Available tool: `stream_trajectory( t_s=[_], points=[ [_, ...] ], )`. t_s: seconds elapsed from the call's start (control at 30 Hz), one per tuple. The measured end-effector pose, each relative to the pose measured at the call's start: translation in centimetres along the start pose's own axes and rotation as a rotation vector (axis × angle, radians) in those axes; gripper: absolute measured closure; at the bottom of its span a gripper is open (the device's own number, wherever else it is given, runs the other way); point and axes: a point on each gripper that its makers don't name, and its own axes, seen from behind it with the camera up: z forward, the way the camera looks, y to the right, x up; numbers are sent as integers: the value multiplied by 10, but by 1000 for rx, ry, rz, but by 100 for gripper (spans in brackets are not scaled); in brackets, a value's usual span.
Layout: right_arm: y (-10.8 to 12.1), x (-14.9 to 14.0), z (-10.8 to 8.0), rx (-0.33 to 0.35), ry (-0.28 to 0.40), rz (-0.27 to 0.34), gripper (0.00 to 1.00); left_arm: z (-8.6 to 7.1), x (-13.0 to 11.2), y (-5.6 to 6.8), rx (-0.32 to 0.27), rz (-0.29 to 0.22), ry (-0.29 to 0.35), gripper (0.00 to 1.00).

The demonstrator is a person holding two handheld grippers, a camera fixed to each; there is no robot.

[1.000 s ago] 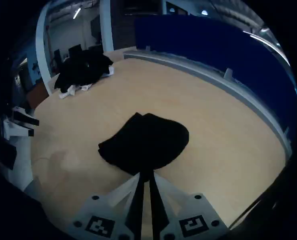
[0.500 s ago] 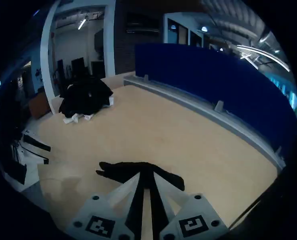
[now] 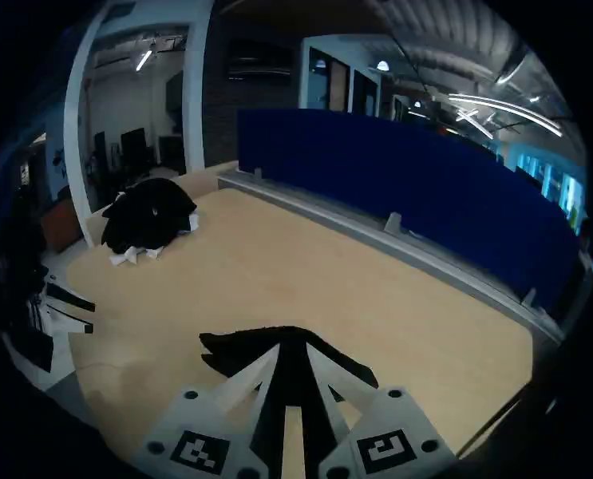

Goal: Fold towel

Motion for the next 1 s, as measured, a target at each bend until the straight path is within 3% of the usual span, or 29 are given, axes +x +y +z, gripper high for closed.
stream_trajectory(
  t_s=[0.5,1.0],
  points=[
    [89,-27,-47,-94,-25,25,91,13,4,22,-15,31,-15,9],
    [173,-66,-77,-144,-80,23,91,23,11,32,5,40,-23,9]
  ],
)
